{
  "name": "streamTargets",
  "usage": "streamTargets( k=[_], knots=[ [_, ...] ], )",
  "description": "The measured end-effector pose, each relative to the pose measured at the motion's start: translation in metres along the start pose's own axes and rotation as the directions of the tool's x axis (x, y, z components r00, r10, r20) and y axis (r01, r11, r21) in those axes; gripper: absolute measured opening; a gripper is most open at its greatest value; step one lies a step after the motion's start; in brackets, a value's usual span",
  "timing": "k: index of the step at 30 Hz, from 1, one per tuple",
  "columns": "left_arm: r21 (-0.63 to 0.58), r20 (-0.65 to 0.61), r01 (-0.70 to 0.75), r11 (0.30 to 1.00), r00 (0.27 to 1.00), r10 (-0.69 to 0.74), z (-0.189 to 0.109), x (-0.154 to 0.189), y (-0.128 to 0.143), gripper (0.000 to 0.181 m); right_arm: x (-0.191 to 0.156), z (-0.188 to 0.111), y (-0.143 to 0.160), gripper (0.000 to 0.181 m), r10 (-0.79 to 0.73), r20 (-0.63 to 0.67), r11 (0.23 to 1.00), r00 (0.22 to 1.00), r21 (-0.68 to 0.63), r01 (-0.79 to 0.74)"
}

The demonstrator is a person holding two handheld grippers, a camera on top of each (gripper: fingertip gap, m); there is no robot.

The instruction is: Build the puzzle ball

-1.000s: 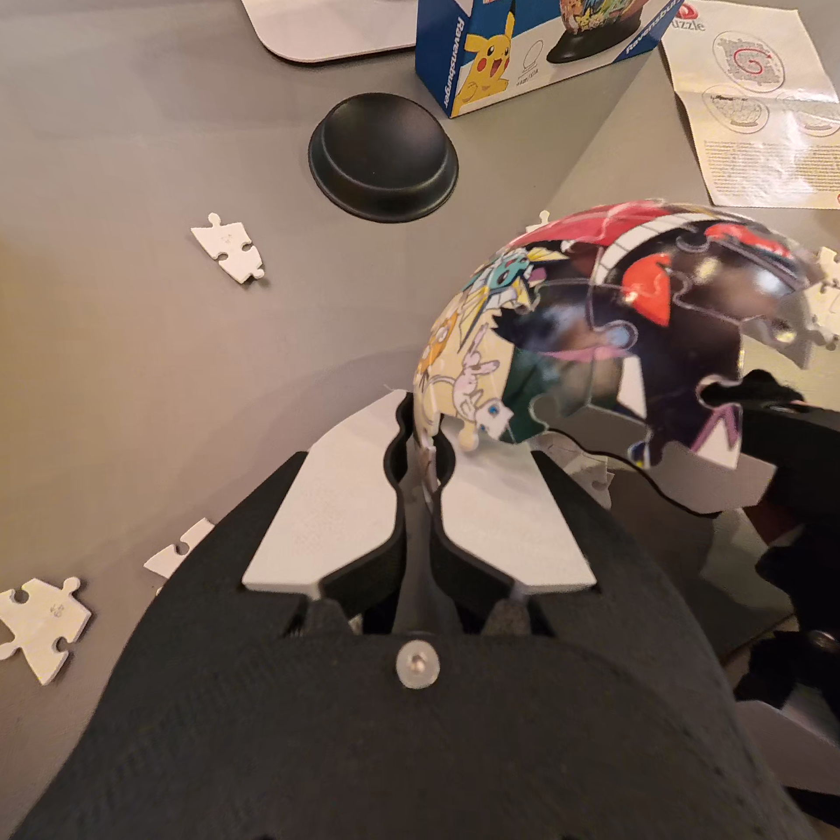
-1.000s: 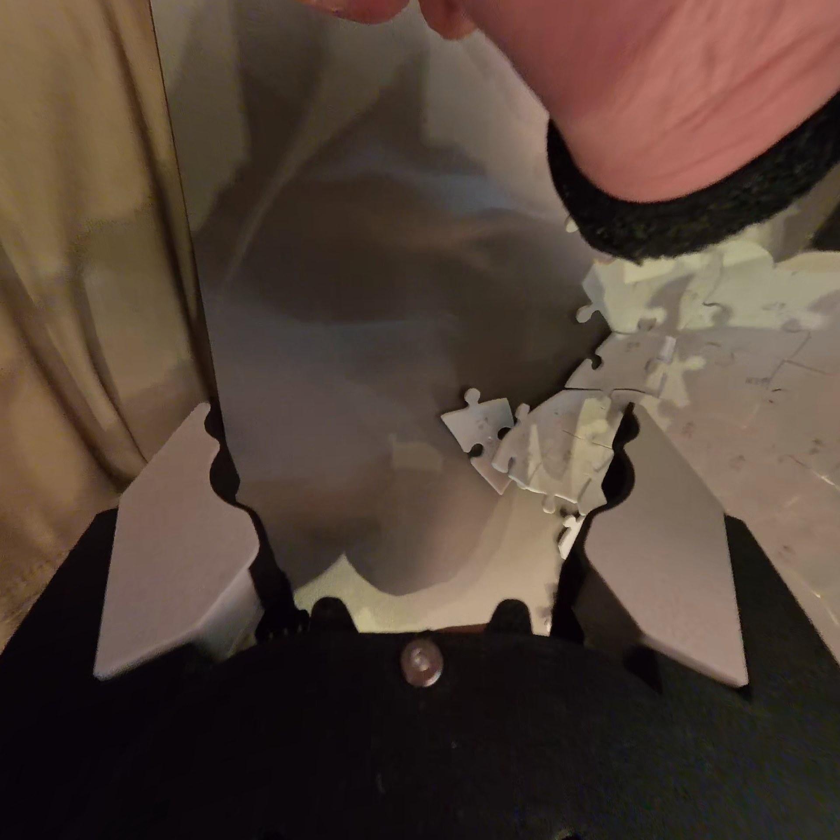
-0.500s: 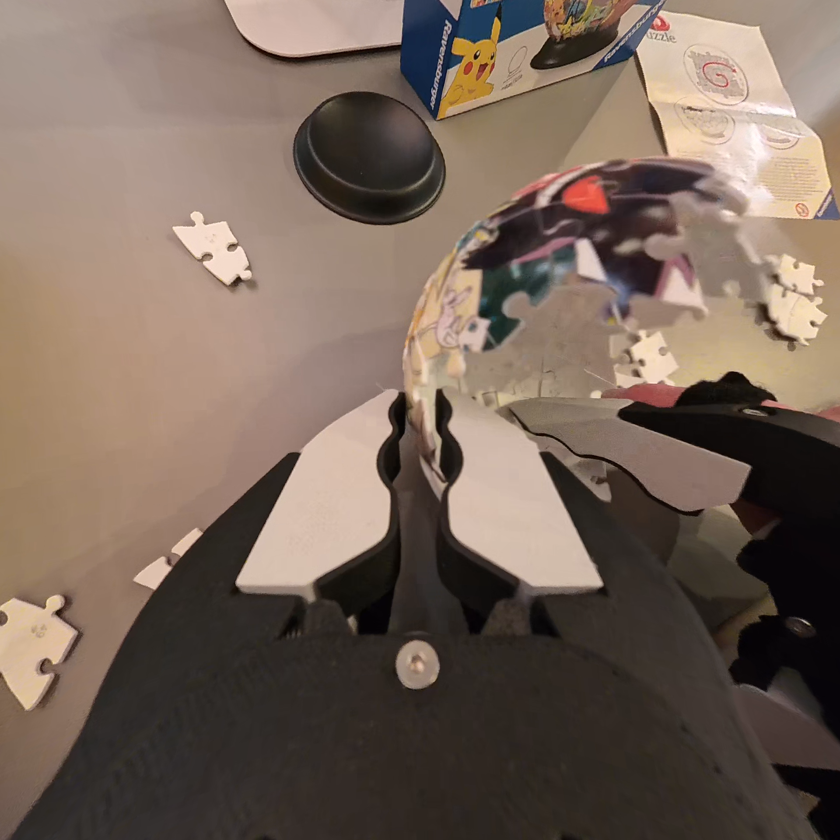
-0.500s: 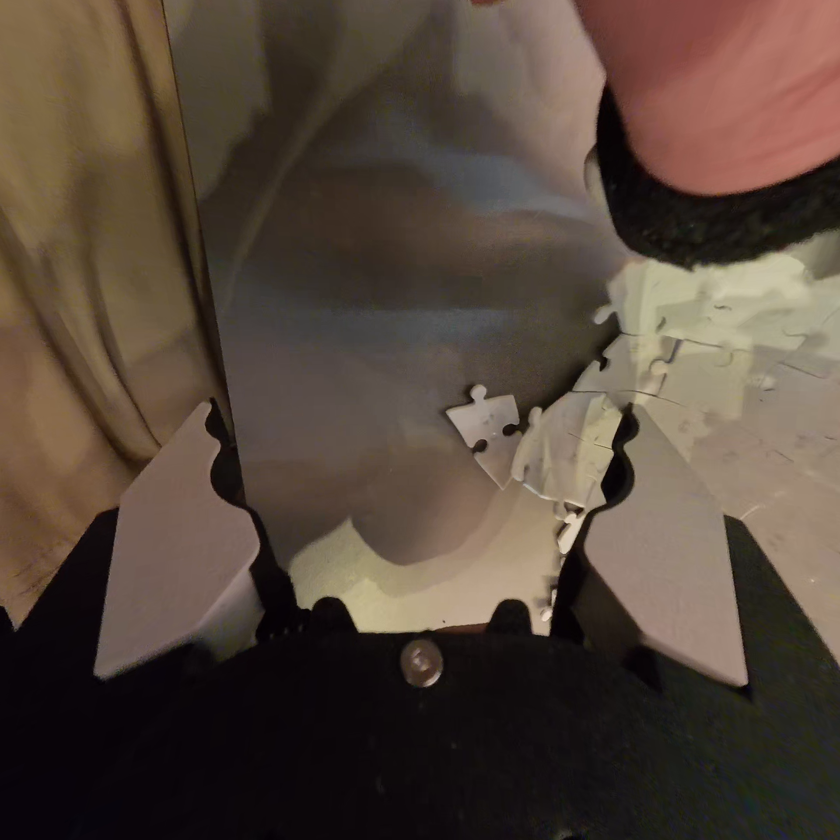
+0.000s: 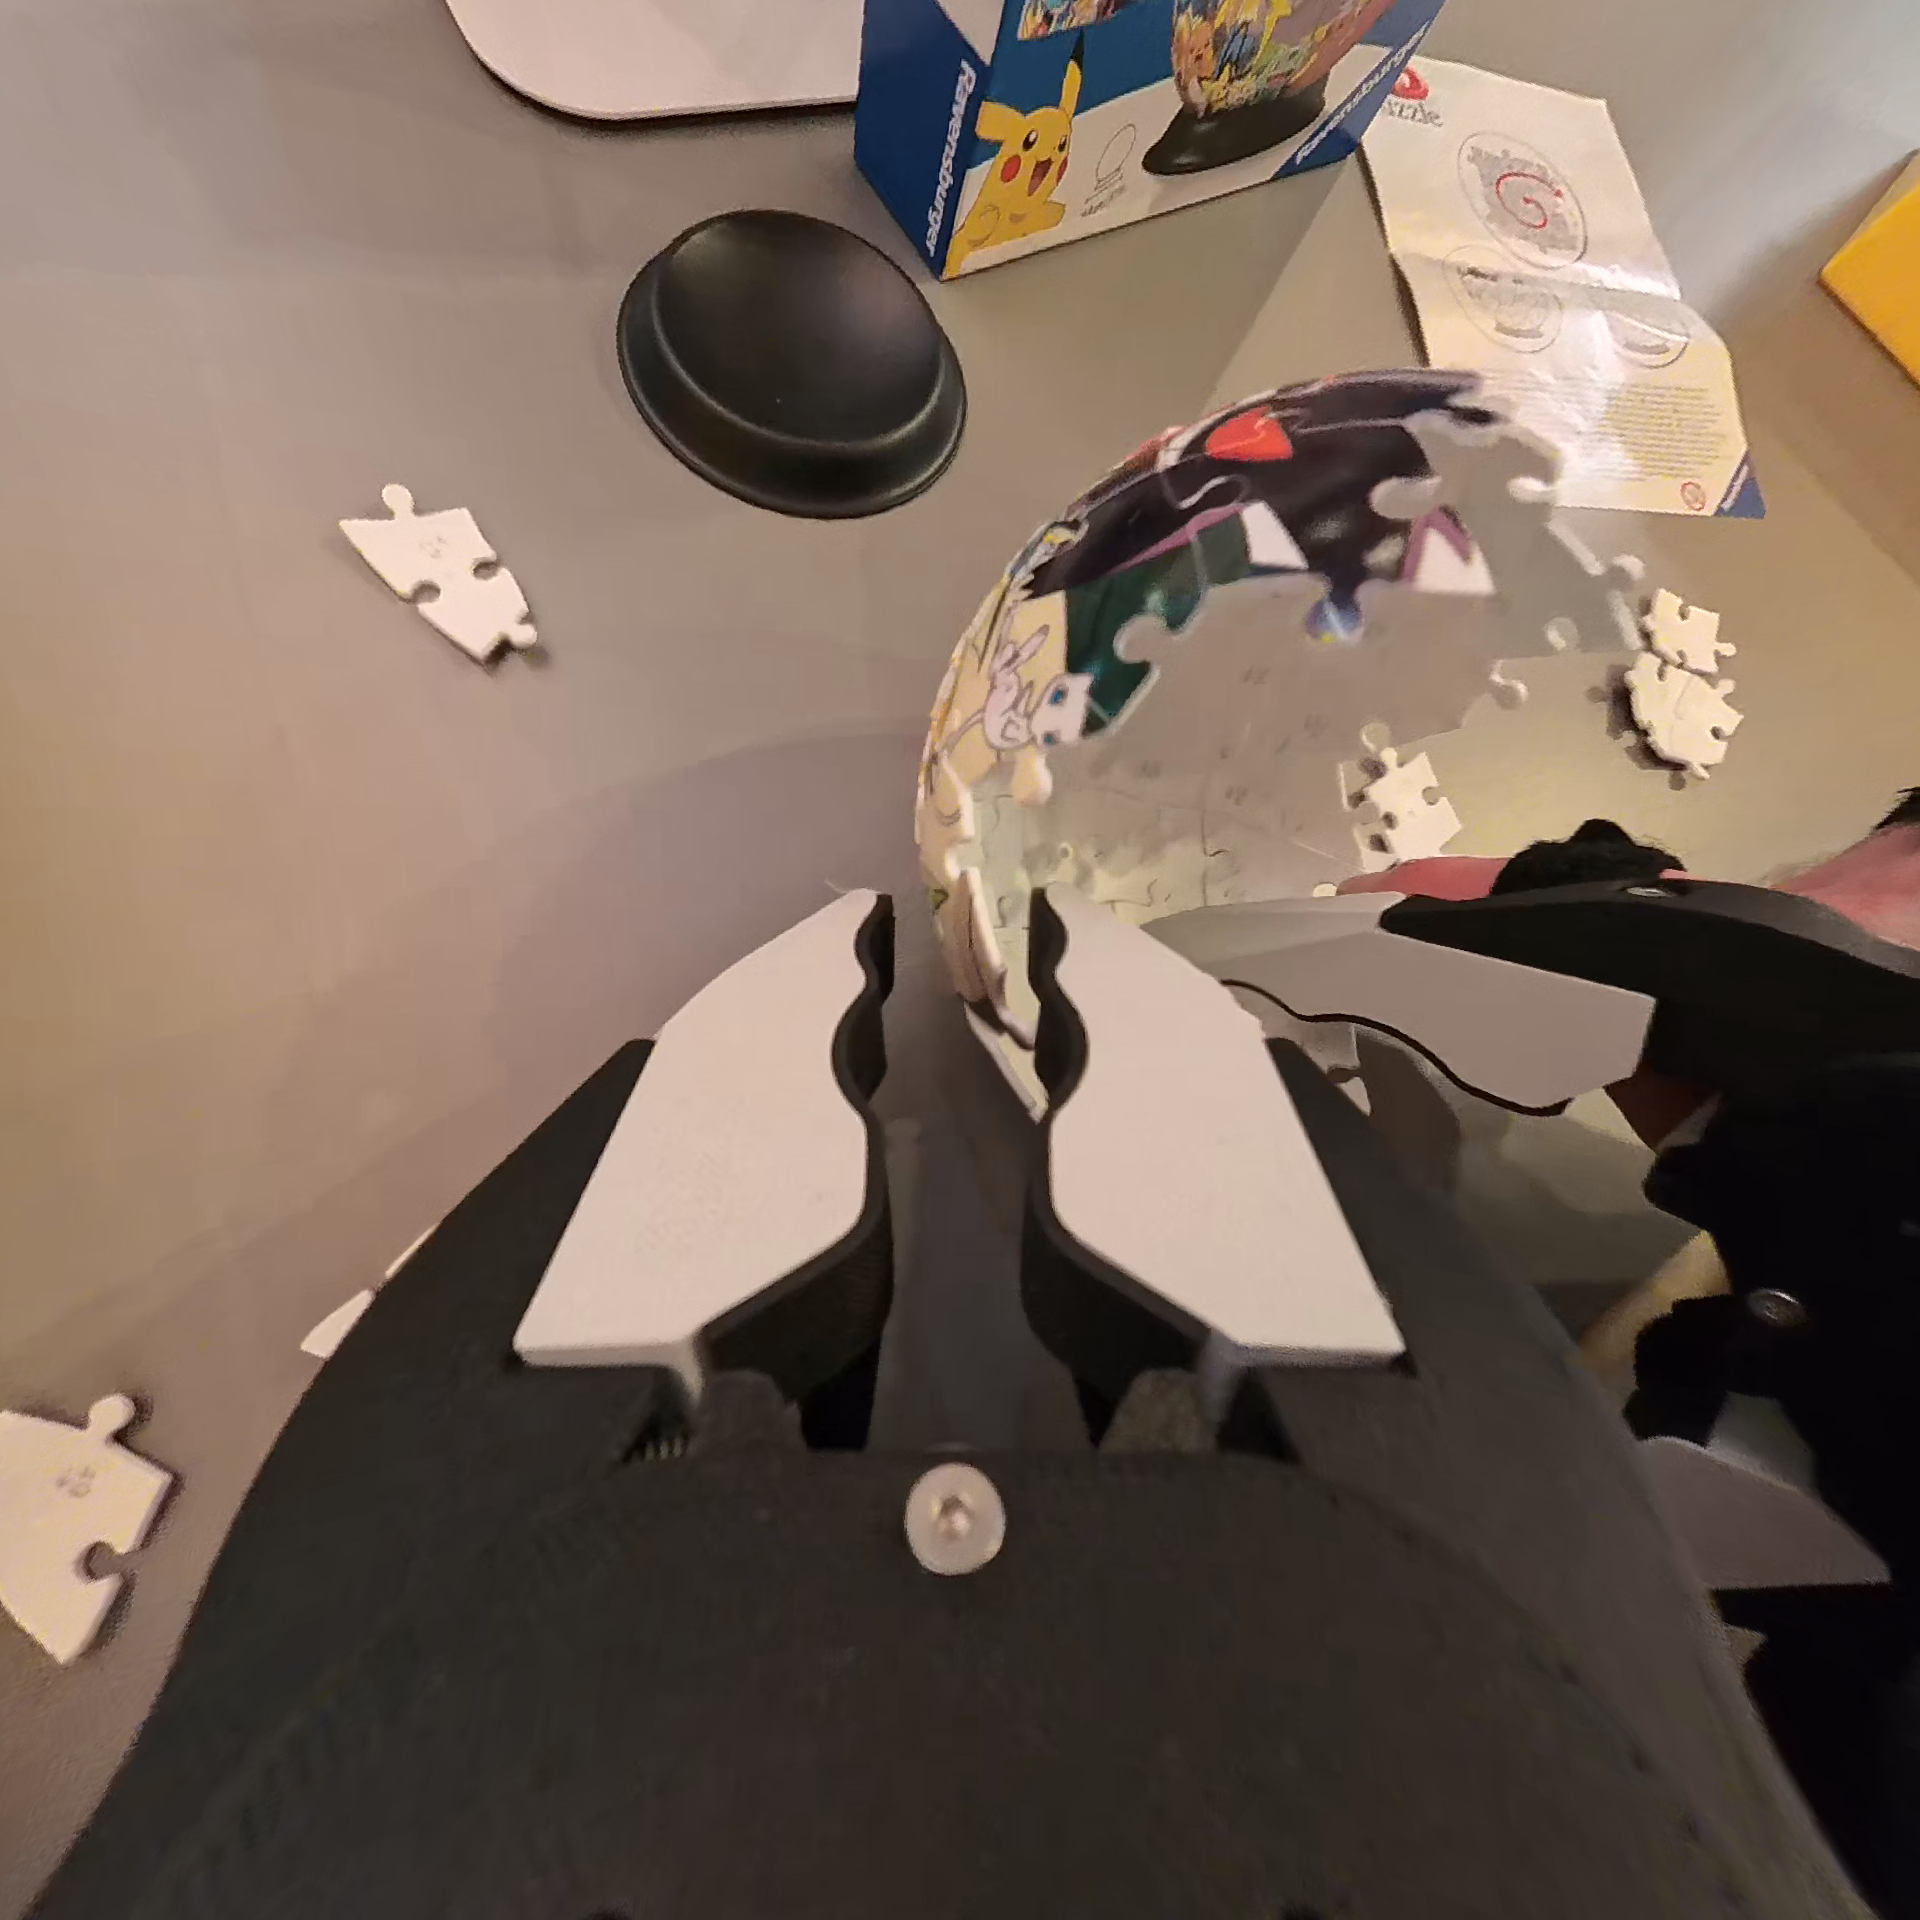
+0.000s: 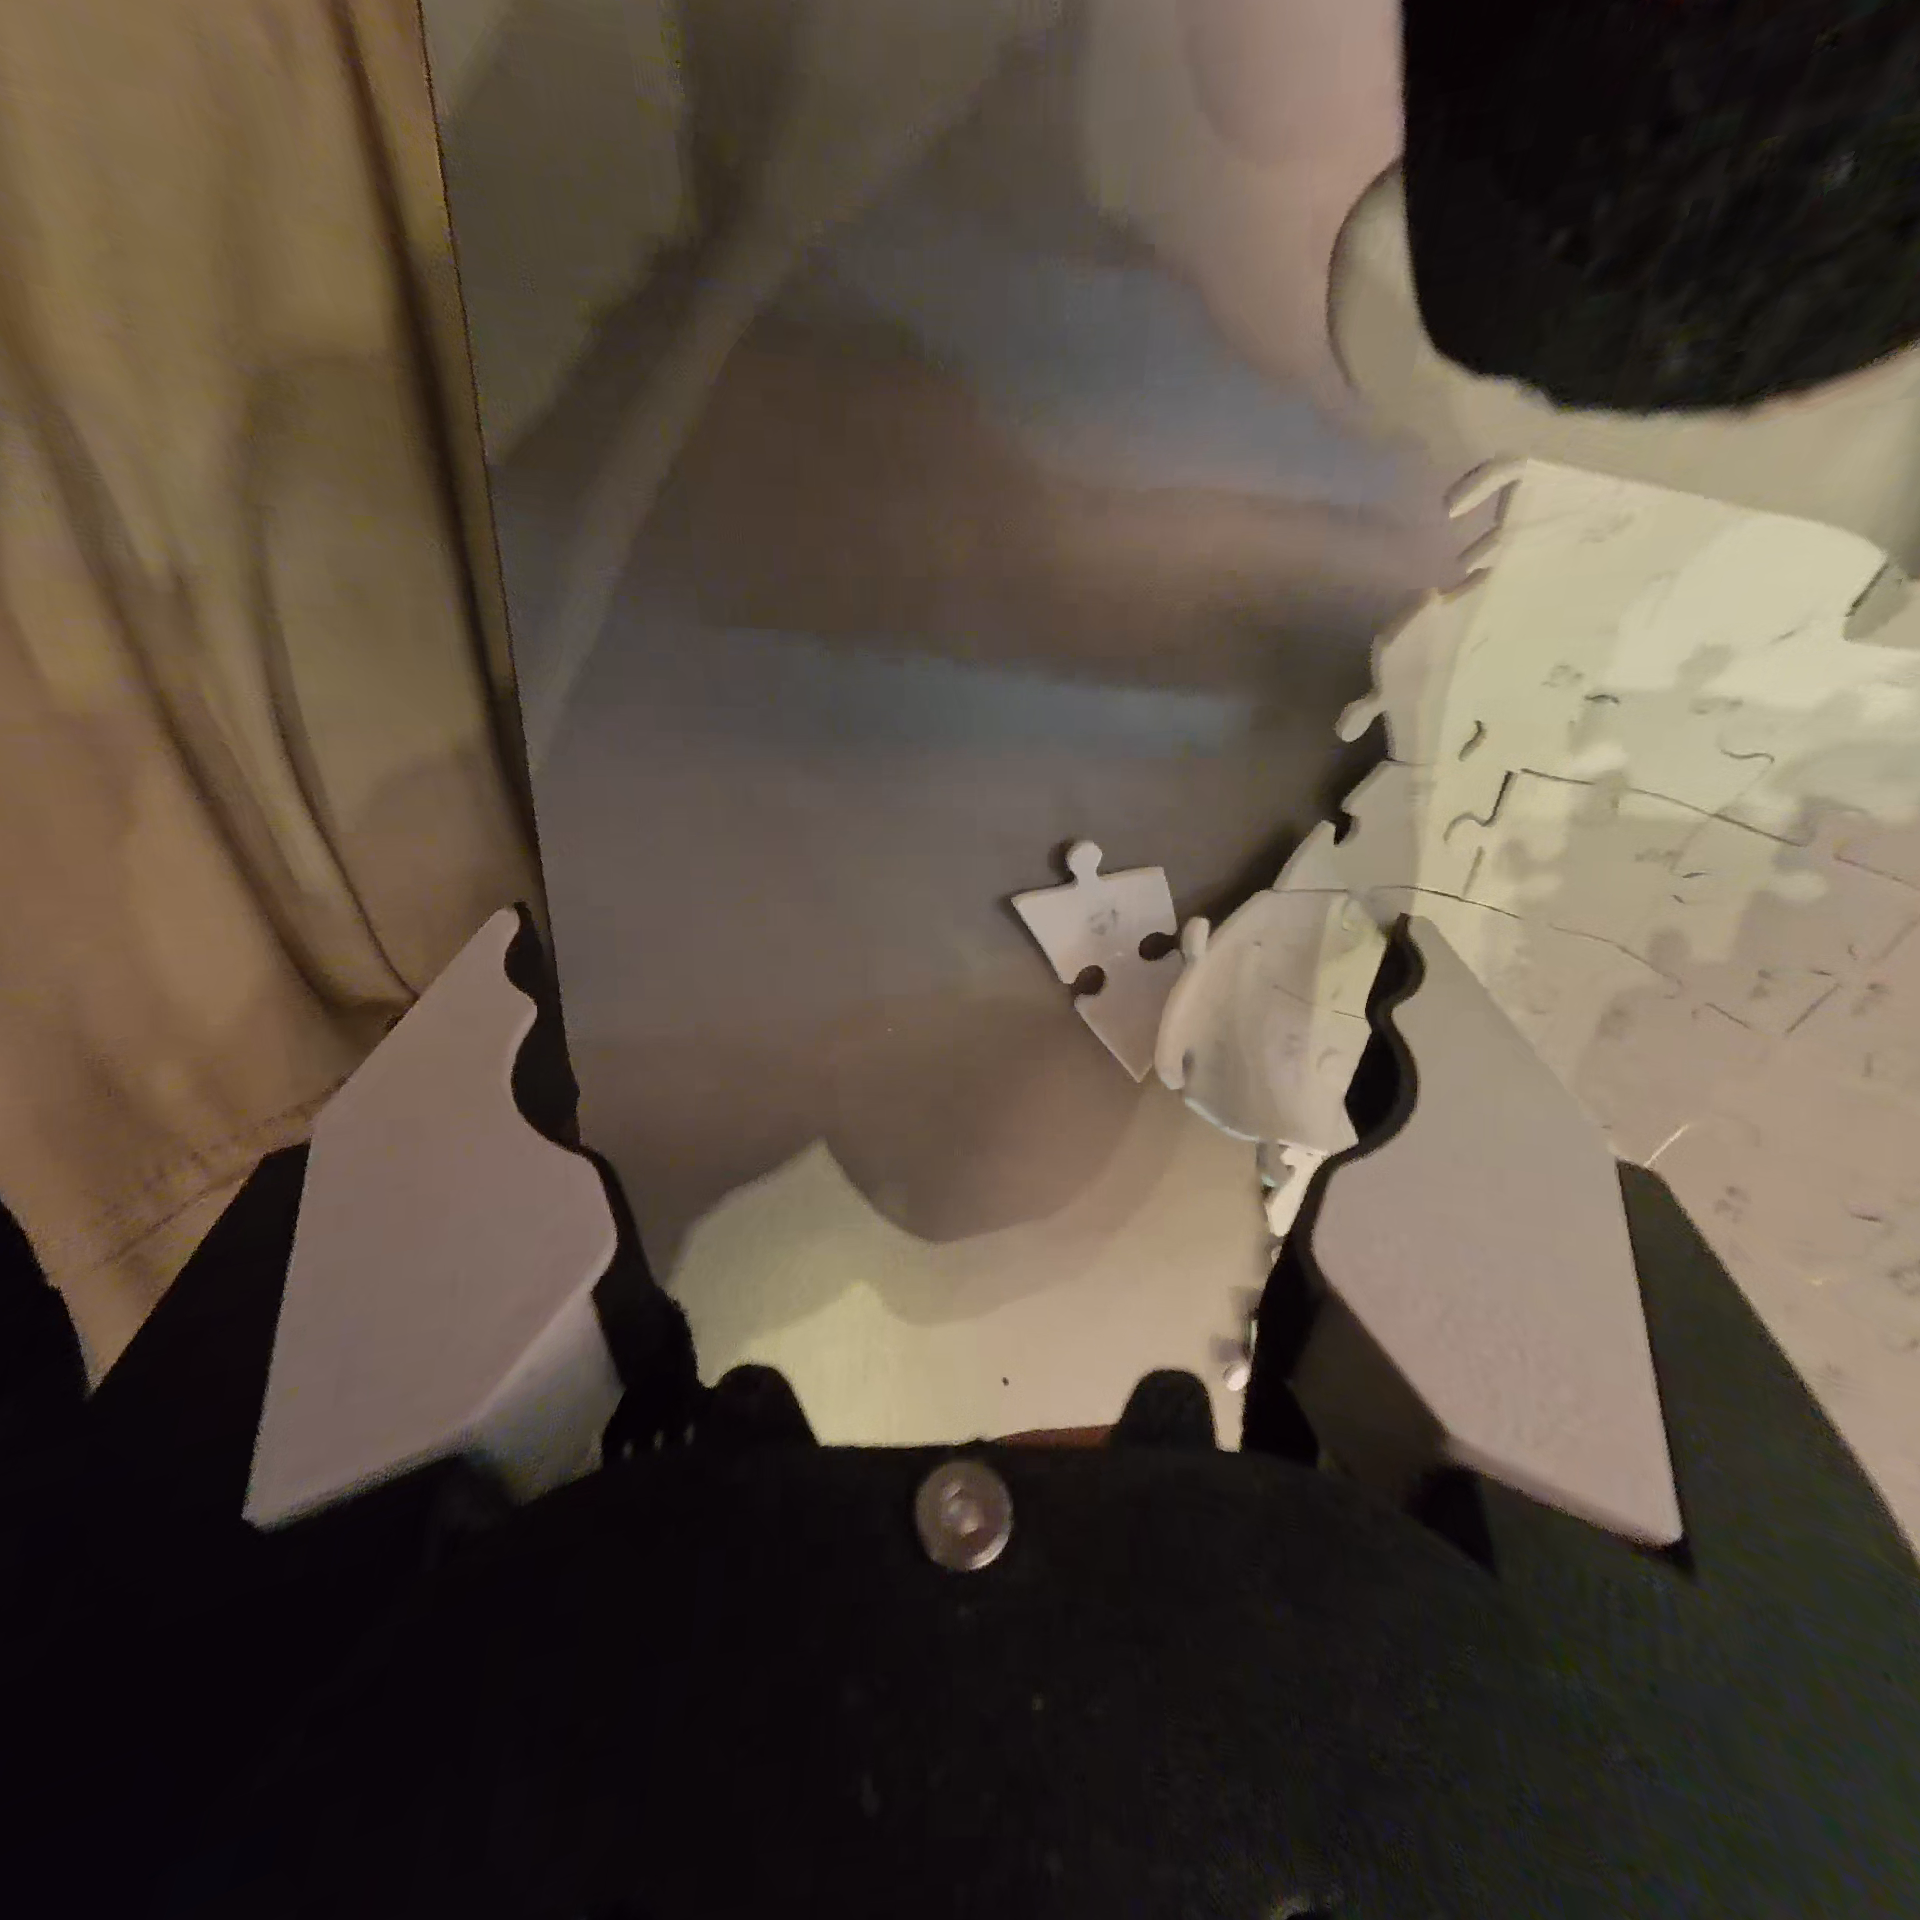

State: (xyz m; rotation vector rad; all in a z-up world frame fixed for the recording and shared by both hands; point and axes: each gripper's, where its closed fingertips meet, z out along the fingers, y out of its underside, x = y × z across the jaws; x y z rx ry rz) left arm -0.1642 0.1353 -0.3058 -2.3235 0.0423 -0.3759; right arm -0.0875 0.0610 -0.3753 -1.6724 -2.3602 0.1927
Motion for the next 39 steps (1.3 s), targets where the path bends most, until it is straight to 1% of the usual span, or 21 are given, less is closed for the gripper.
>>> streamTargets(
  k=[6, 14, 18, 21, 24, 28, 31, 35, 39],
  knots=[
    [0.023, -0.049, 0.013, 1.0, 0.999, -0.012, -0.007, 0.004, -0.004, 0.029, 0.001, -0.003, 0.0, 0.151, 0.001, -0.001, 1.0, 1.0, 0.013, -0.001],
    [0.046, -0.156, 0.148, 0.988, 0.978, -0.139, -0.02, 0.007, 0.007, 0.037, 0.002, -0.007, -0.002, 0.149, 0.012, 0.004, 0.999, 1.0, 0.046, -0.012],
    [0.082, -0.212, 0.191, 0.978, 0.962, -0.17, -0.024, 0.003, 0.0, 0.038, 0.007, -0.011, -0.003, 0.149, 0.012, -0.016, 0.998, 1.0, 0.064, -0.011],
    [0.067, -0.216, 0.126, 0.99, 0.97, -0.109, -0.022, 0.004, -0.003, 0.038, 0.01, -0.013, -0.005, 0.151, 0.014, -0.026, 0.997, 1.0, 0.076, -0.012],
    [0.09, -0.23, 0.09, 0.992, 0.971, -0.067, -0.022, 0.006, -0.012, 0.038, 0.013, -0.019, -0.008, 0.151, 0.016, -0.044, 0.994, 0.999, 0.106, -0.012],
    [0.11, -0.237, 0.047, 0.993, 0.971, -0.019, -0.024, 0.006, -0.016, 0.039, 0.021, -0.033, -0.009, 0.15, 0.022, -0.072, 0.987, 0.997, 0.158, -0.01],
    [0.133, -0.222, 0.023, 0.991, 0.975, 0.007, -0.027, 0.001, -0.019, 0.04, 0.026, -0.05, -0.012, 0.147, 0.039, -0.086, 0.974, 0.996, 0.226, -0.019],
    [0.146, -0.189, -0.025, 0.989, 0.981, 0.052, -0.027, -0.007, -0.021, 0.039, 0.039, -0.078, -0.01, 0.124, 0.092, -0.09, 0.937, 0.992, 0.344, -0.056],
    [0.134, -0.185, -0.056, 0.989, 0.979, 0.081, -0.021, -0.012, -0.023, 0.039, 0.054, -0.09, -0.002, 0.098, 0.118, -0.136, 0.918, 0.984, 0.392, -0.056]
  ],
)
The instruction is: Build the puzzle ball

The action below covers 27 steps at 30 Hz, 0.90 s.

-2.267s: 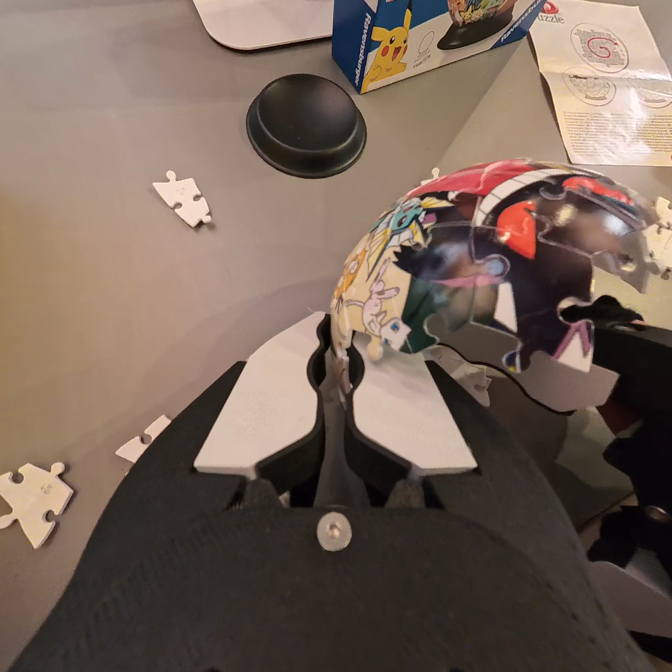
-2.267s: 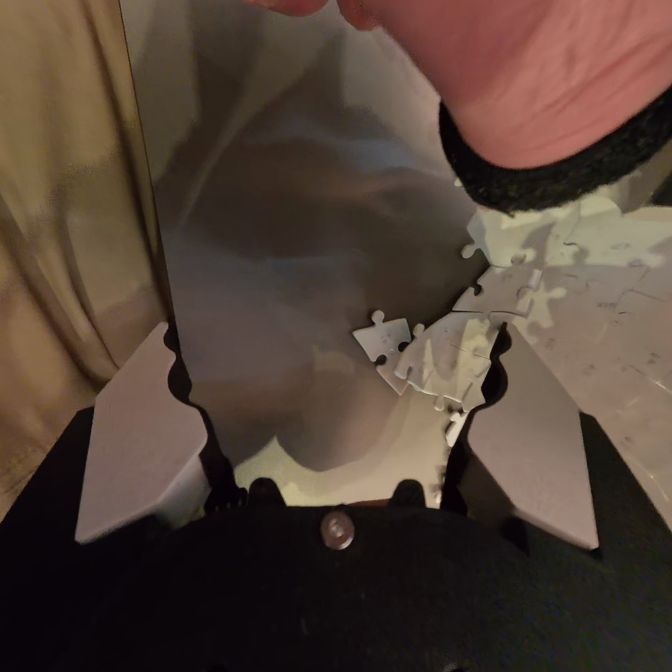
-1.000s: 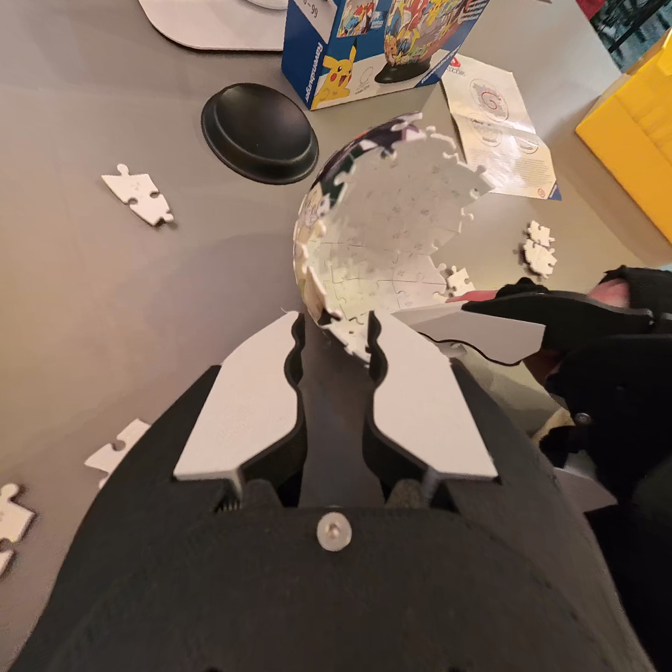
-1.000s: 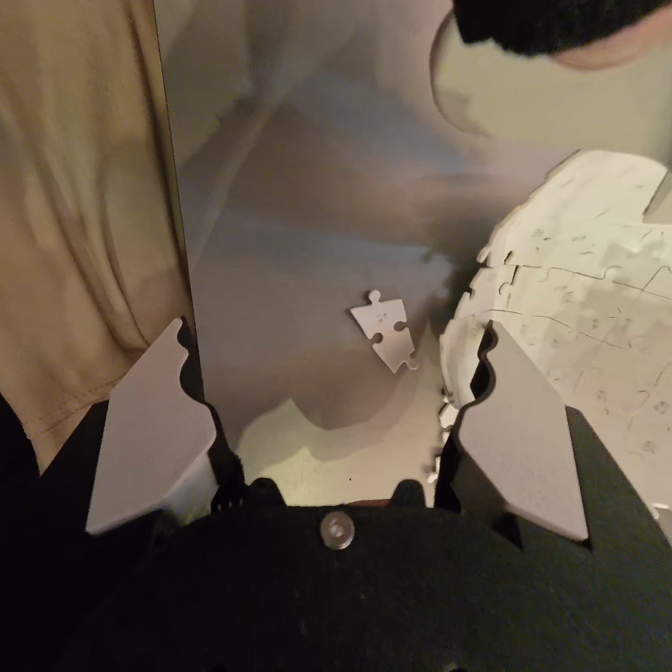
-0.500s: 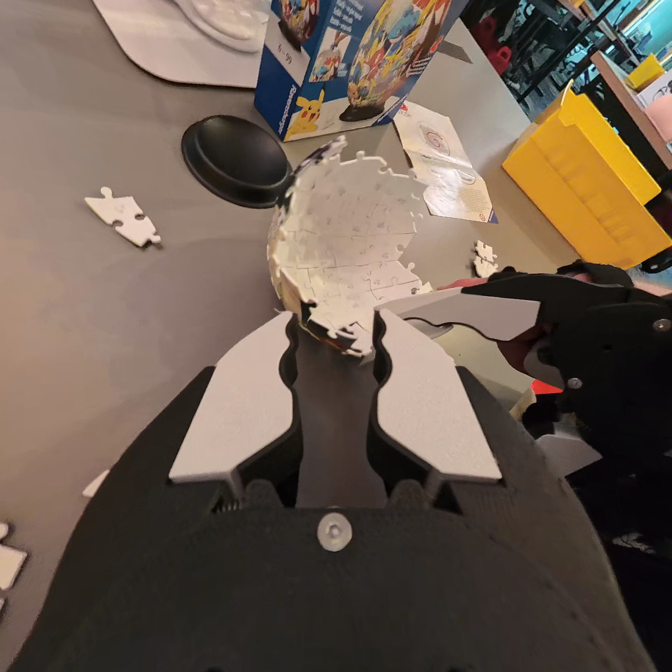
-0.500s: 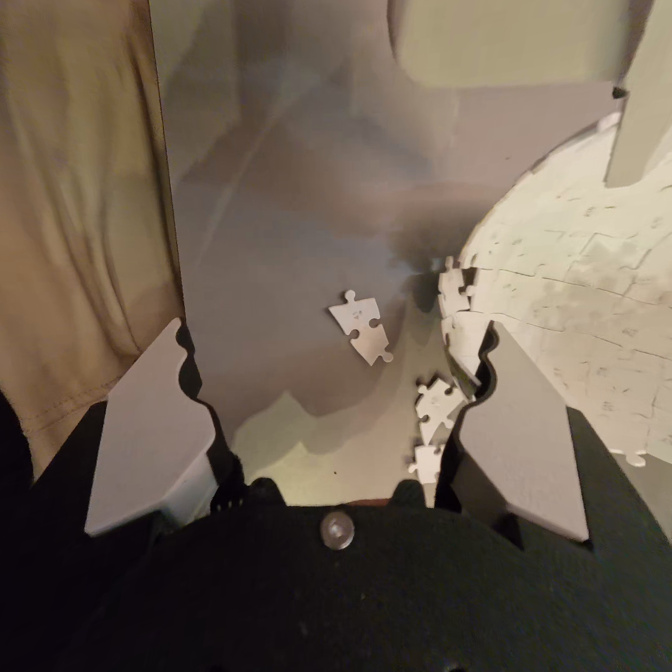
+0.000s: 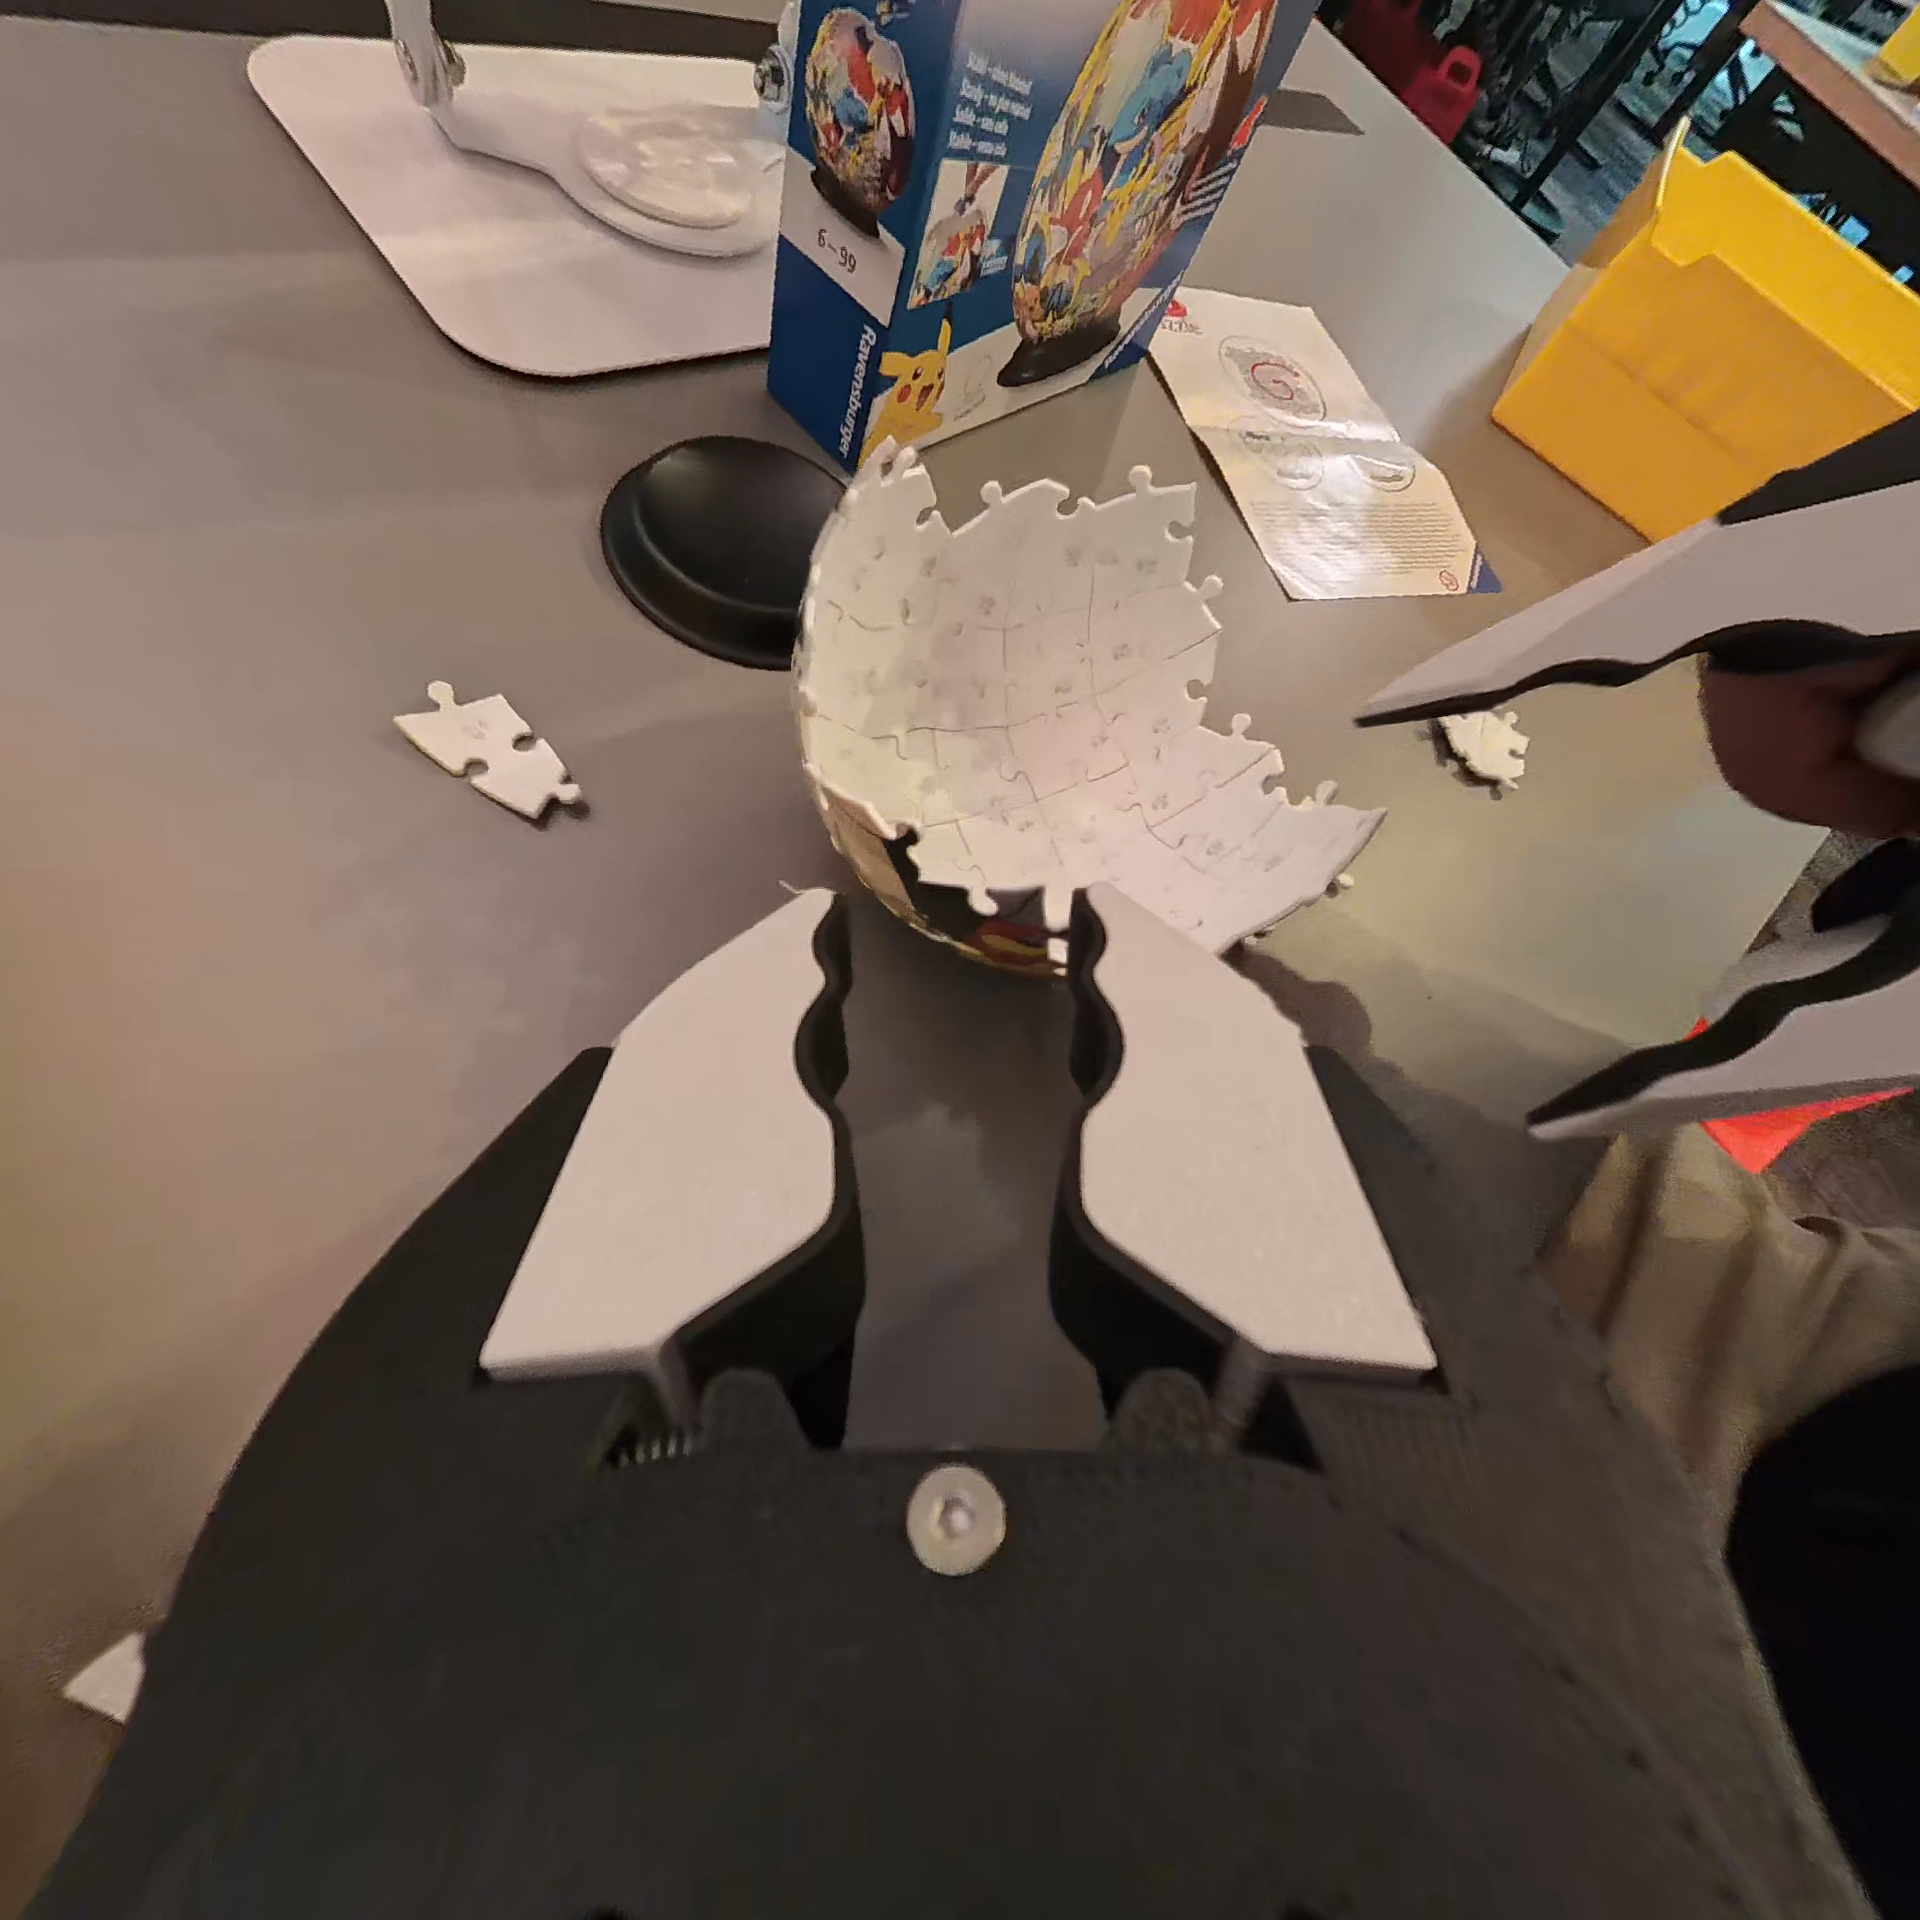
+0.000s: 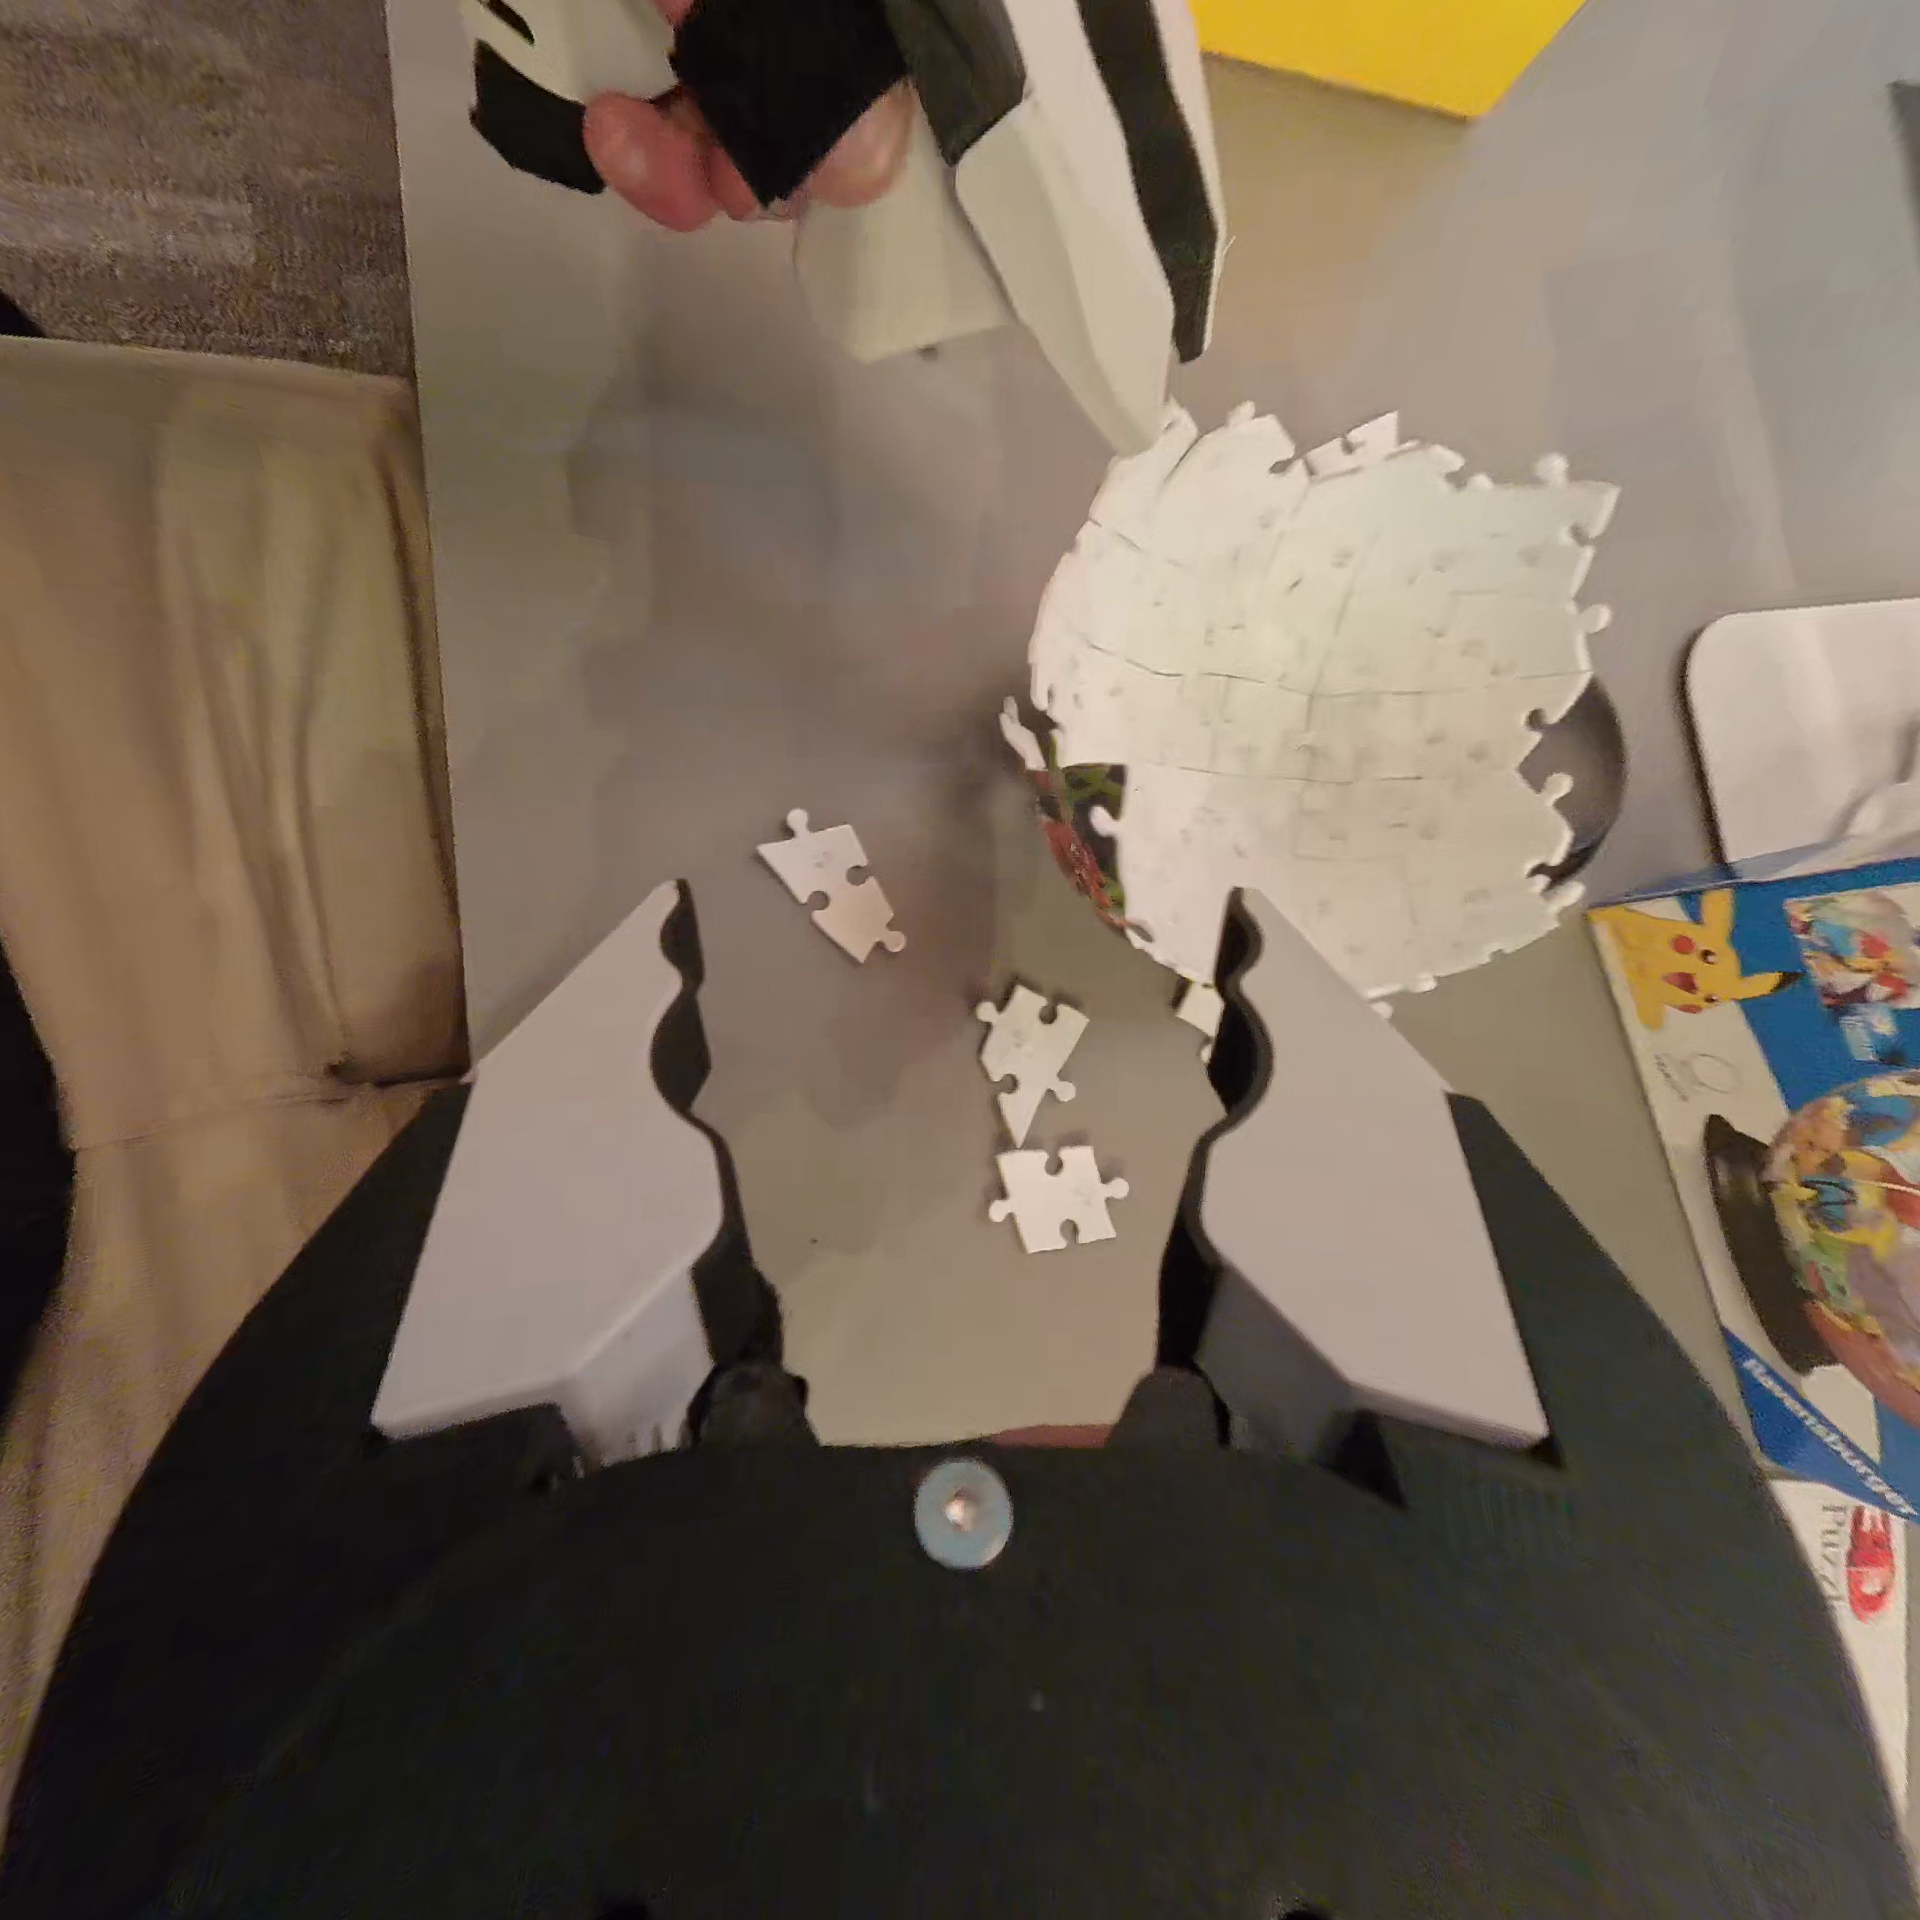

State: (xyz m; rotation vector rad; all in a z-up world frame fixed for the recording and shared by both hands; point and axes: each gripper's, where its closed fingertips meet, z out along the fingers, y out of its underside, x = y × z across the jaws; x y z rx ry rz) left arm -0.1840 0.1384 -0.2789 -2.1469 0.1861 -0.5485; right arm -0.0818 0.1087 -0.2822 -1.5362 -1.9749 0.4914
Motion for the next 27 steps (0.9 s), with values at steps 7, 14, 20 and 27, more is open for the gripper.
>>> streamTargets(
  k=[7, 14, 20, 27],
  knots=[
    [0.016, -0.049, -0.036, 0.999, 0.998, 0.037, 0.006, -0.003, -0.008, 0.038, 0.016, 0.006, -0.007, 0.065, -0.141, -0.086, 0.99, 0.986, -0.026, 0.139],
    [0.021, -0.08, -0.055, 0.998, 0.995, 0.057, 0.01, -0.001, -0.011, 0.036, 0.031, 0.006, -0.017, 0.052, -0.315, -0.089, 0.947, 0.945, -0.101, 0.306],
    [0.021, -0.135, -0.004, 1.0, 0.991, 0.007, 0.015, -0.001, -0.01, 0.033, 0.025, 0.016, -0.027, 0.047, -0.401, 0.003, 0.906, 0.916, -0.147, 0.397],
    [0.026, -0.188, 0.058, 0.998, 0.981, -0.052, 0.014, 0.002, -0.014, 0.033, 0.019, 0.044, -0.025, 0.04, -0.452, 0.044, 0.859, 0.891, -0.248, 0.448]
  ],
)
